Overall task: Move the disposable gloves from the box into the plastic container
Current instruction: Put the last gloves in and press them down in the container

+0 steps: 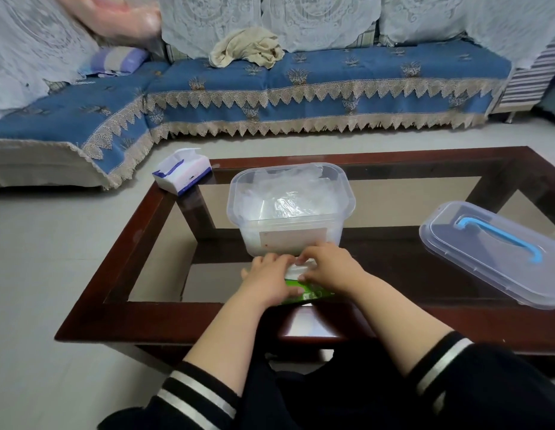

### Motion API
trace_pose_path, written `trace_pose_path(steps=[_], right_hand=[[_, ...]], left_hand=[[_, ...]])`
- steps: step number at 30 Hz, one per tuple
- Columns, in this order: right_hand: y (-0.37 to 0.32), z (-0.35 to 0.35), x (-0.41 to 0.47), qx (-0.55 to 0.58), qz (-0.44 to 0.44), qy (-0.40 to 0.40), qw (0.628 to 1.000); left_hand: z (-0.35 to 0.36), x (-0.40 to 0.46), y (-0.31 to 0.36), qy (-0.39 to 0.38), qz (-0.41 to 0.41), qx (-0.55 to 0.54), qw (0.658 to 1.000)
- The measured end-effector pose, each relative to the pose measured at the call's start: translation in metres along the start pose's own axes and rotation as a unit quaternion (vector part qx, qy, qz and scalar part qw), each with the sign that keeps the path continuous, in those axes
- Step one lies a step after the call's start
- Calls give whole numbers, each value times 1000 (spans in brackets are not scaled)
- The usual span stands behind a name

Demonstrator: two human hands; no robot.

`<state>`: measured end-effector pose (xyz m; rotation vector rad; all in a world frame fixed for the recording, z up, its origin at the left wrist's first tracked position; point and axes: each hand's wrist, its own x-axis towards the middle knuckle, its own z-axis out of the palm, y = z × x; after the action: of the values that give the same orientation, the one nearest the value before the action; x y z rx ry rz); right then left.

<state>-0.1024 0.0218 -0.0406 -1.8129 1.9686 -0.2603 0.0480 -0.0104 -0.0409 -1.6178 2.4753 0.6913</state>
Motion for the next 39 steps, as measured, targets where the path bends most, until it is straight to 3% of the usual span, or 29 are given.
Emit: trace_pose_path(steps=[10, 12, 14, 17, 18, 20, 22, 23, 24, 26, 29, 33, 36, 39], right_hand=[[-4, -2, -3, 83, -12, 130, 988], [-6, -6, -9, 188, -41, 222, 956], [-8, -12, -18, 298, -75, 330, 892], [-9, -18, -28, 409, -102, 388, 819], [-9, -18, -29, 429, -103, 387, 809], [-7, -17, -30, 438, -108, 383, 806], [-5, -16, -28, 433, -118, 381, 808], [-5, -15, -27, 430, -123, 380, 810], [-5, -14, -26, 426, -125, 379, 812], [-4, -13, -24, 416, -127, 374, 819], [-4, -13, -24, 406, -142, 366, 825], [-4, -16, -24, 405, -150, 363, 826], [-4, -19, -28, 400, -130, 385, 822], [0, -19, -29, 448, -92, 351, 817]], left_hand=[[6, 6, -11, 3, -19, -85, 996], [6, 6, -10, 0, -21, -87, 996], [5, 4, -10, 1, -17, -95, 995], [1, -1, -10, 18, -19, -64, 998], [-1, -3, -10, 49, -22, -48, 997], [-10, -7, -10, 183, -20, -74, 980], [-22, -16, -7, 314, -9, -224, 923], [-29, -21, -4, 332, 9, -322, 886], [-36, -25, 0, 323, 37, -403, 856], [-47, -31, 10, 256, 93, -472, 839], [-56, -30, 22, 182, 134, -443, 867], [-73, -22, 37, 182, 118, -359, 908], [-86, -16, 41, 144, 151, -358, 910], [-99, -11, 45, 108, 200, -353, 908]])
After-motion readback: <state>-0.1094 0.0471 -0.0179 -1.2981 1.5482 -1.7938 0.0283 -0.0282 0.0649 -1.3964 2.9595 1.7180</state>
